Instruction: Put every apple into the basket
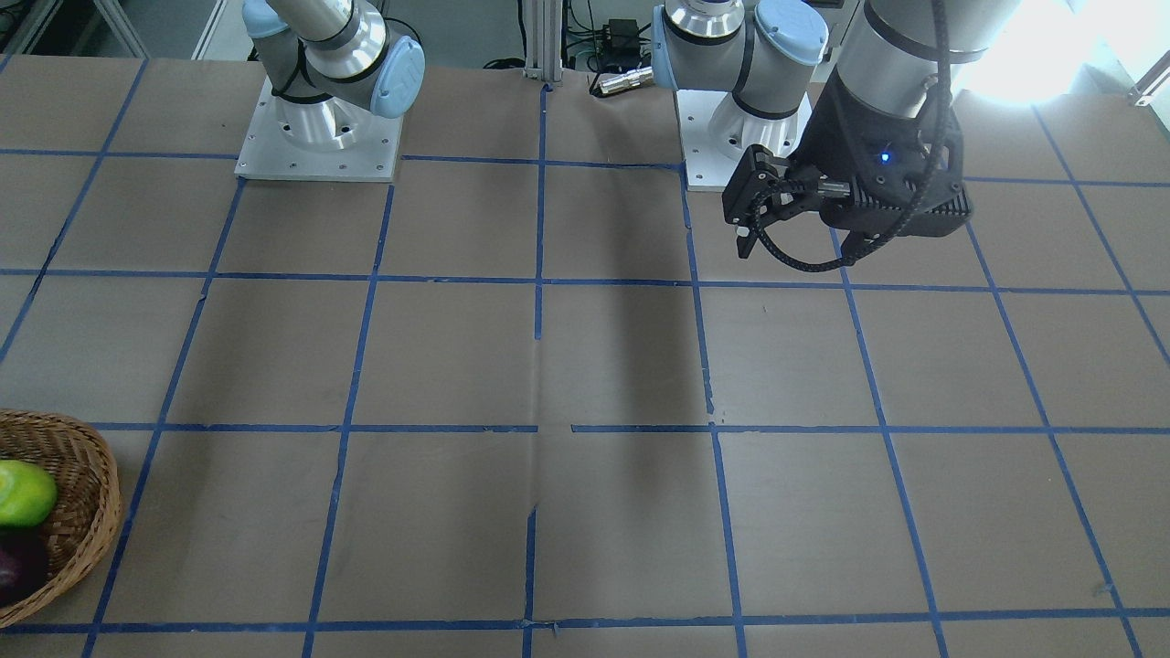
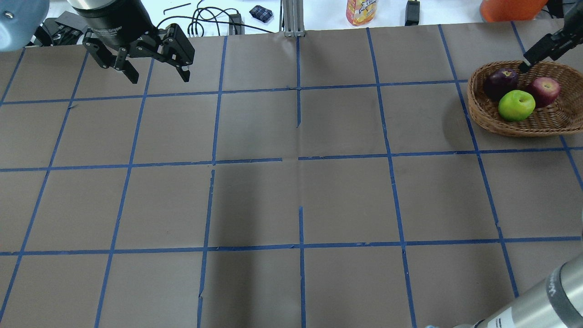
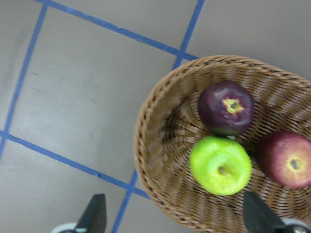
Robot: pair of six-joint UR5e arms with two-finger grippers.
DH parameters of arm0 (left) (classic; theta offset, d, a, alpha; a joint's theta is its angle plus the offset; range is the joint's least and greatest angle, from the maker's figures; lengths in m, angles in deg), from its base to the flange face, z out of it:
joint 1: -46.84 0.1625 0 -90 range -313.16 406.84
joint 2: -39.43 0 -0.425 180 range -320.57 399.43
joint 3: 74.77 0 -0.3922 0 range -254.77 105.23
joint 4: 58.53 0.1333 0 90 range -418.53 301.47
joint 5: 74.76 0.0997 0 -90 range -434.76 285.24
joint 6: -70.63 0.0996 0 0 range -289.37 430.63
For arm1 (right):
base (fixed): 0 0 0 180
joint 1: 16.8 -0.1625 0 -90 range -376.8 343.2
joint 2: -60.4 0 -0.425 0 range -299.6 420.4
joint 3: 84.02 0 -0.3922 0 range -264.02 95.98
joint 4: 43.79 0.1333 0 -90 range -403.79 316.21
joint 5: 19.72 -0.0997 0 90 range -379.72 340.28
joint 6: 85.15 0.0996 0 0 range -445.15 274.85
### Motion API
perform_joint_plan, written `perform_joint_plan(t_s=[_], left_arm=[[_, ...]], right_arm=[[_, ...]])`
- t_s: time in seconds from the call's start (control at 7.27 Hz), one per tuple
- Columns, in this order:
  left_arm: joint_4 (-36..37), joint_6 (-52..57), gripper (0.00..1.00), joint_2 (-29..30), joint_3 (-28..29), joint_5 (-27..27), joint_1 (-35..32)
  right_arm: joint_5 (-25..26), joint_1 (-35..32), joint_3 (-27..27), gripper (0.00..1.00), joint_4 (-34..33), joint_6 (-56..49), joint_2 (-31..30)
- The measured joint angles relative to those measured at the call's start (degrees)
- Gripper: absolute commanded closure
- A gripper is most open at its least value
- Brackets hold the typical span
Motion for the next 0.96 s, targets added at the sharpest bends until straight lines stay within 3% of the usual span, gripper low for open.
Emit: perform_joint_plan(t_s=[0.28, 0.55, 0.83, 0.96], left_arm=[[-0.19, 0.03, 0.0, -0.46, 0.0, 0.02, 0.0], [-0.21, 0.05, 0.0, -0.7, -0.33, 0.05, 0.02], [-0.11, 0.11, 0.0, -0.57, -0.56, -0.01, 0.03], [-0.03, 0.11, 0.0, -0.52, -0.58, -0.02, 0.04]], right_arm=[[0.32, -8.54, 0.03, 0.0, 7.73, 18.25, -7.41], [2.08, -19.51, 0.56, 0.0, 11.21, 36.7, -12.81], [6.11, -29.03, 4.19, 0.0, 13.62, 47.01, -17.41], [6.48, -30.64, 7.7, 0.0, 10.66, 48.12, -19.53]])
